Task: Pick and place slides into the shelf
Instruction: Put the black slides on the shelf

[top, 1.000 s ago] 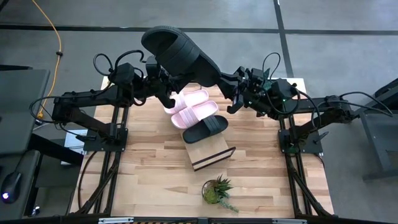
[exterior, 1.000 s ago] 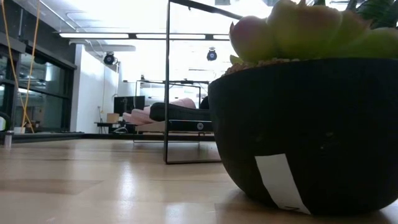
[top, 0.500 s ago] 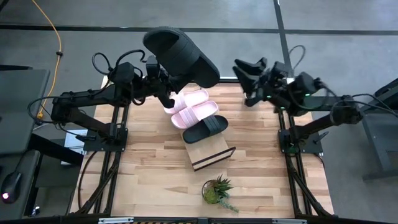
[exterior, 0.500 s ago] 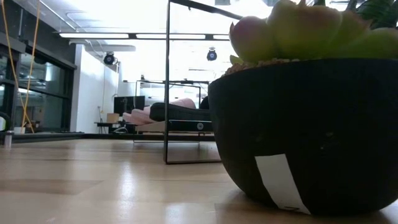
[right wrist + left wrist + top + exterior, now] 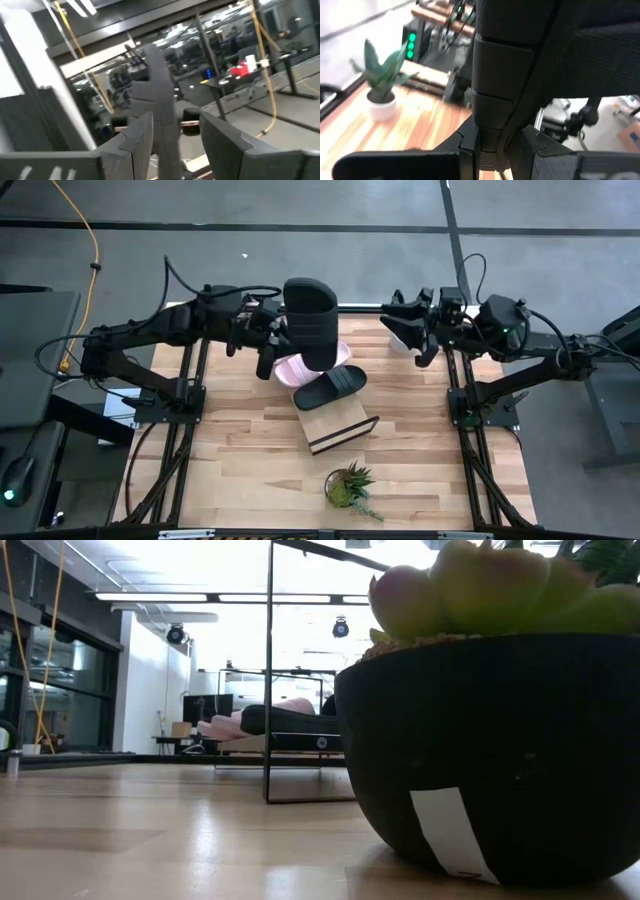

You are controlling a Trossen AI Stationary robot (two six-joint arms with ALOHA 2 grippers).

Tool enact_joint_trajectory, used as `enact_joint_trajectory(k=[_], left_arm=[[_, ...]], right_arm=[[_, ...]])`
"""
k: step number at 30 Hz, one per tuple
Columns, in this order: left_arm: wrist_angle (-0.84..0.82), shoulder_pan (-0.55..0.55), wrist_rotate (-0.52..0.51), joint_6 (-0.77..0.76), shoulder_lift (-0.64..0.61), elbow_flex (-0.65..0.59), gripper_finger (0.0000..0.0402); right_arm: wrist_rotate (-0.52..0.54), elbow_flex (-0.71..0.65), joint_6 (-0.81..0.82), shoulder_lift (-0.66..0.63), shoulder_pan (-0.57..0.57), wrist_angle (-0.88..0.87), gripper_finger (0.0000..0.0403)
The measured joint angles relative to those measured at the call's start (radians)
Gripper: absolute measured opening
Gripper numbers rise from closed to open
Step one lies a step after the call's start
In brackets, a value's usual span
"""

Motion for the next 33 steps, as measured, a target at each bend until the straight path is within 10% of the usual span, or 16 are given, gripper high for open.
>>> enact_joint_trajectory(k=[33], left_arm=[[-0.211, -0.007, 0.267, -0.042, 0.162, 0.046, 0.0053]], right_arm=[[-0.211, 0.001, 0.071, 0.151, -0.071, 0.005, 0.0244]])
